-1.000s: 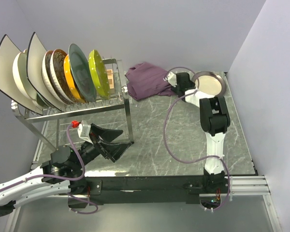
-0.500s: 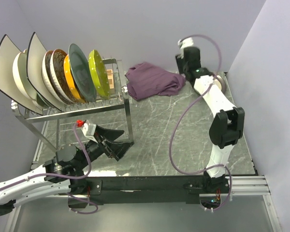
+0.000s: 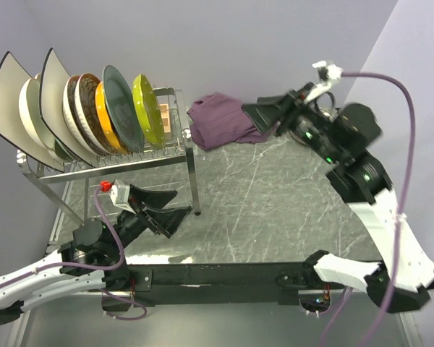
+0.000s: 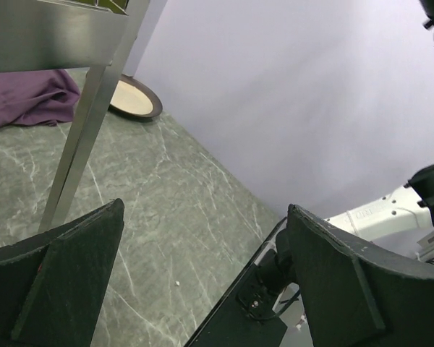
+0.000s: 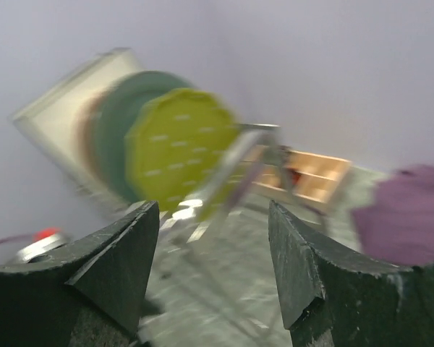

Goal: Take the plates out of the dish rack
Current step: Unload the plate from the dish rack.

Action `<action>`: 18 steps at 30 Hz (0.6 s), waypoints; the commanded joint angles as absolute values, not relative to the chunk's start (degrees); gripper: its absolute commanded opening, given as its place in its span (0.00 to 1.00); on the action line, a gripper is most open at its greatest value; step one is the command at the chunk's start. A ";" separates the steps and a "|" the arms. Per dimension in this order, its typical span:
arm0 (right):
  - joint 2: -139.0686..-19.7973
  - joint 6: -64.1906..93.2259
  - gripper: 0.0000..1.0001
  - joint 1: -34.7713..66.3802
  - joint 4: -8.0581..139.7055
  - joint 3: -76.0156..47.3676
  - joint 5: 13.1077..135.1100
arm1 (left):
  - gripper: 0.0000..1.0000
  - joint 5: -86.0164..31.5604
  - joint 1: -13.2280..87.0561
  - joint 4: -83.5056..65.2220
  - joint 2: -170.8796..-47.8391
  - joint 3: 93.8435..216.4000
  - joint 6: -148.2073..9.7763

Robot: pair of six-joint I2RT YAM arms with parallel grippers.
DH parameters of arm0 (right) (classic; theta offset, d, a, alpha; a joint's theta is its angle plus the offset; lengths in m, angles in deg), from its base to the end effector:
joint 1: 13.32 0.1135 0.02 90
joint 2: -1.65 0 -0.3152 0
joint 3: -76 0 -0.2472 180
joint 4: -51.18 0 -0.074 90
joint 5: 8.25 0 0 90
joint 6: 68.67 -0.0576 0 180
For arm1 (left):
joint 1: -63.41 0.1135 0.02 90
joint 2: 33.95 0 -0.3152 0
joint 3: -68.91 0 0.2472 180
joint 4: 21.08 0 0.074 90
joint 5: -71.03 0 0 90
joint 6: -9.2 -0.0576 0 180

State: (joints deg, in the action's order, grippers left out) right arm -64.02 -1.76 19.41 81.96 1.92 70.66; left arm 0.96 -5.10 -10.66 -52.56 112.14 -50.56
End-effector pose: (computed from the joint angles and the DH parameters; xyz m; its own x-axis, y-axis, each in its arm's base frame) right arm 0.1686 0.1215 0.5819 -0.1434 0.3654 -0.9198 -0.6892 0.6301 0.3577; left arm 0.0440 -0.0582 0.3485 -0.3019 -0.5255 -0.7954 0.6964 0.4482 -0.5605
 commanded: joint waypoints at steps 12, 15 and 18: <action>-83.49 1.55 0.71 35.10 84.47 16.63 70.93 | 1.00 4.50 -5.32 -12.31 -50.92 110.99 -53.02; -87.72 1.47 0.69 35.98 84.57 21.22 70.15 | 0.99 3.97 -5.32 -12.58 -51.44 110.99 -52.85; -90.62 2.08 0.68 37.64 82.37 23.24 69.88 | 0.99 3.88 -5.32 -12.31 -52.14 111.34 -52.58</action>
